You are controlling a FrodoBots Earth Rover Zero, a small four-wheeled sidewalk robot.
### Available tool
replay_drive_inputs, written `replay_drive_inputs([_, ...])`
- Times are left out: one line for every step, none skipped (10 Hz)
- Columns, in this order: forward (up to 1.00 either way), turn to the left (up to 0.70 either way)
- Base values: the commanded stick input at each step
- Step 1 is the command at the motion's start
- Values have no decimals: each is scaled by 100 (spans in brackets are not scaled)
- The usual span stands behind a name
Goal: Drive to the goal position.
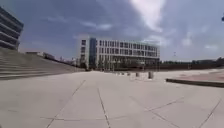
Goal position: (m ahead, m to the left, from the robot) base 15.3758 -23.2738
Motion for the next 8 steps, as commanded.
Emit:
replay_drive_inputs([70,0])
replay_drive_inputs([70,0])
replay_drive_inputs([70,0])
replay_drive_inputs([70,0])
replay_drive_inputs([70,0])
replay_drive_inputs([70,0])
replay_drive_inputs([70,0])
replay_drive_inputs([70,0])
